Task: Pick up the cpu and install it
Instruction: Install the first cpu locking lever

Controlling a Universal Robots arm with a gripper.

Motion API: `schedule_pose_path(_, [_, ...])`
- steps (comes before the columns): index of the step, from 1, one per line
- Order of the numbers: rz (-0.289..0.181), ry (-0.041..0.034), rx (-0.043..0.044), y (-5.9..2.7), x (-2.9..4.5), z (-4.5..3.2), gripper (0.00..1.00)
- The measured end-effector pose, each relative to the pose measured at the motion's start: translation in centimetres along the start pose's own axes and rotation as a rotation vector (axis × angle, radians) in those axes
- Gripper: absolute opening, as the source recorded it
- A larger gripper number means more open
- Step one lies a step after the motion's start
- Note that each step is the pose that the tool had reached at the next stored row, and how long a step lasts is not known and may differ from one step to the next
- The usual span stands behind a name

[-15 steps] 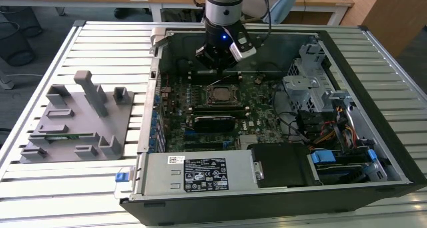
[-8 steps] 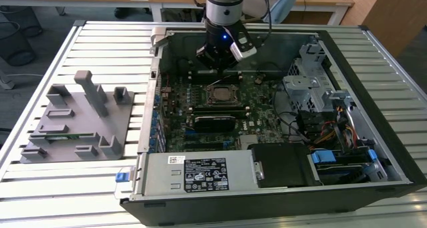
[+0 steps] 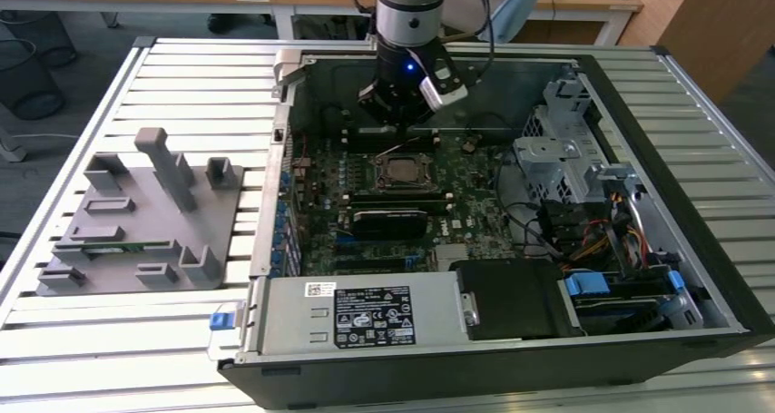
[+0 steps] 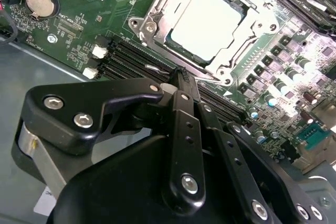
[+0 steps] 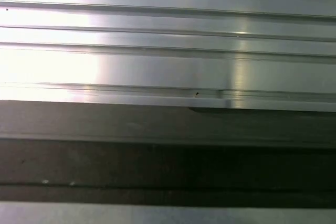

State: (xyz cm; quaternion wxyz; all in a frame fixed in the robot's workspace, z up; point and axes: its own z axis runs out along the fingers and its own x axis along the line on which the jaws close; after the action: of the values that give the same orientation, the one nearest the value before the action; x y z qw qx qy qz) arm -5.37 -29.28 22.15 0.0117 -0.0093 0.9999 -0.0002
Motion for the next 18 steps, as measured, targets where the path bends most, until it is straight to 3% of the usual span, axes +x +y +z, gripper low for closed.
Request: schedule_pose_path(18, [0.0,0.0008,0.0001,0.09,-1.11,0.59,0.11])
